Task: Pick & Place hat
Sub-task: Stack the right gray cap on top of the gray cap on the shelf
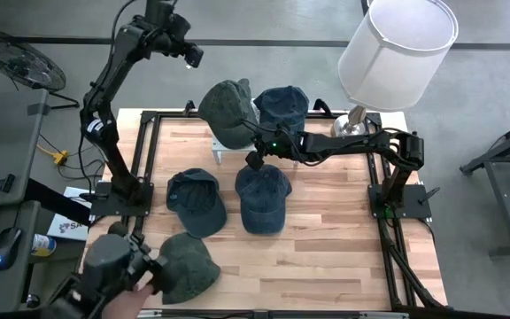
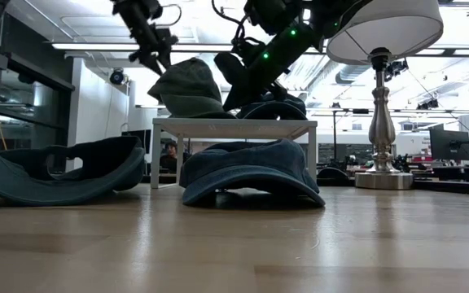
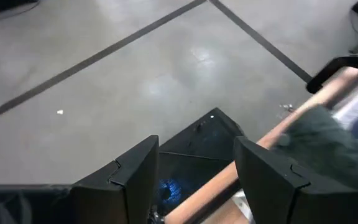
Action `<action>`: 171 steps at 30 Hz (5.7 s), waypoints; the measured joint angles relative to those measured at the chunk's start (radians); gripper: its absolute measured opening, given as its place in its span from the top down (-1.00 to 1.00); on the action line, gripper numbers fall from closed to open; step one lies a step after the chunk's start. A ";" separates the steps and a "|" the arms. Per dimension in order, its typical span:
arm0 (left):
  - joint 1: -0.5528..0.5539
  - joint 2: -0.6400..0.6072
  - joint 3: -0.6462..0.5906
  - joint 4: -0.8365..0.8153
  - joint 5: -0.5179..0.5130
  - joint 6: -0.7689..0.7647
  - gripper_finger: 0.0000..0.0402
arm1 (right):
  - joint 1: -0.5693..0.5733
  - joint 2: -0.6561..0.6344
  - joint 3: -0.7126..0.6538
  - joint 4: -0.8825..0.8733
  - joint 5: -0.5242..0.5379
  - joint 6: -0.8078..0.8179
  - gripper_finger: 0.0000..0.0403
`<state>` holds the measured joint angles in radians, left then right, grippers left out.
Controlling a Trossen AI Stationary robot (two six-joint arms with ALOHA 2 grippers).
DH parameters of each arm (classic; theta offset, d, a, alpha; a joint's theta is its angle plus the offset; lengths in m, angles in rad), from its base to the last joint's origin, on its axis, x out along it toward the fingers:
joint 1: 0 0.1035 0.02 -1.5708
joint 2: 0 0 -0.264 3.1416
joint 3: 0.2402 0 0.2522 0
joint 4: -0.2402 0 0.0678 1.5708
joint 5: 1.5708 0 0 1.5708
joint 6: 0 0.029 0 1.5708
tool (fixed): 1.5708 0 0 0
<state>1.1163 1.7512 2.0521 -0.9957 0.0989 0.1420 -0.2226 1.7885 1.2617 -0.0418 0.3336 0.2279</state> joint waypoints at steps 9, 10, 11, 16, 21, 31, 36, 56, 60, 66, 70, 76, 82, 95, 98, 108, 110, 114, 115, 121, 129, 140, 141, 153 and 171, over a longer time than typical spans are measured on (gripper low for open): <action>0.048 0.002 -0.220 0.242 0.156 -0.180 -0.03 | 0.000 0.000 0.000 -0.006 -0.005 0.027 1.00; 0.057 0.002 -0.239 0.269 0.182 -0.212 -0.03 | 0.000 0.000 0.000 -0.008 -0.005 0.031 1.00; 0.068 0.002 -0.254 0.284 0.205 -0.244 -0.03 | 0.000 0.000 0.000 -0.011 -0.005 0.034 1.00; 0.116 0.050 -0.282 0.341 0.347 -0.405 -0.03 | 0.000 0.000 0.000 -0.035 -0.008 0.038 1.00; 0.128 0.130 -0.284 0.344 0.485 -0.465 -0.03 | 0.000 0.000 0.000 -0.039 -0.008 0.045 1.00; 0.080 0.212 -0.284 0.332 0.620 -0.428 -0.03 | 0.000 0.000 0.000 -0.044 -0.009 0.045 1.00; 0.045 0.217 -0.283 0.313 0.673 -0.375 -0.03 | 0.000 0.000 0.000 -0.044 -0.020 0.053 1.00; -0.097 0.217 -0.283 0.089 0.757 -0.042 -0.03 | 0.000 0.000 0.000 -0.045 -0.038 0.053 1.00; -0.127 0.217 -0.283 0.044 0.762 0.004 -0.03 | 0.001 0.000 0.000 -0.045 -0.042 0.059 1.00; -0.164 0.217 -0.283 -0.018 0.763 0.068 -0.03 | 0.003 0.000 0.000 -0.046 -0.052 0.059 1.00; -0.190 0.217 -0.283 -0.035 0.764 0.093 -0.03 | 0.004 0.000 0.000 -0.046 -0.053 0.061 1.00; -0.221 0.216 -0.283 -0.034 0.757 0.093 -0.03 | 0.006 0.000 0.000 -0.043 -0.049 0.081 1.00; -0.234 0.216 -0.283 -0.029 0.717 0.091 -0.03 | 0.021 -0.009 -0.002 -0.004 -0.014 0.082 1.00; -0.234 0.216 -0.283 -0.024 0.684 0.064 -0.03 | 0.021 -0.097 -0.001 0.029 -0.020 -0.044 1.00; -0.234 0.216 -0.283 -0.024 0.673 0.063 -0.03 | 0.021 -0.106 -0.002 0.122 -0.085 -0.119 0.99; -0.234 0.216 -0.283 -0.023 0.668 0.062 -0.03 | 0.012 -0.109 0.000 0.348 -0.108 -0.287 0.31; -0.233 0.216 -0.283 -0.023 0.668 0.062 -0.03 | 0.003 -0.109 0.000 0.360 -0.111 -0.289 0.10; -0.233 0.216 -0.283 -0.022 0.666 0.062 -0.03 | -0.016 -0.097 0.042 0.343 -0.111 -0.281 -0.22; -0.233 0.216 -0.283 -0.019 0.665 0.062 -0.03 | -0.019 -0.088 0.067 0.325 -0.109 -0.286 -0.26; -0.233 0.216 -0.283 -0.002 0.665 0.047 -0.03 | -0.021 0.020 0.292 0.124 -0.086 -0.276 -0.33; -0.233 0.216 -0.283 0.001 0.664 0.037 -0.03 | -0.026 0.158 0.590 -0.181 -0.033 -0.200 -0.33; -0.233 0.217 -0.283 0.000 0.617 0.030 -0.03 | -0.026 0.269 0.755 -0.392 0.006 -0.122 -0.33; -0.233 0.217 -0.283 0.000 0.613 0.030 -0.03 | -0.023 0.269 0.755 -0.394 0.021 -0.124 -0.33; -0.233 0.217 -0.283 0.001 0.609 0.039 -0.03 | -0.021 0.269 0.754 -0.456 0.064 -0.150 -0.13; -0.234 0.217 -0.283 0.001 0.593 0.041 -0.03 | -0.019 0.256 0.751 -0.466 0.002 -0.248 0.91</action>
<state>0.8825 1.9682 1.7694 -0.9944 0.6917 0.1832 -0.2420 2.0444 2.0125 -0.5083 0.3351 -0.0196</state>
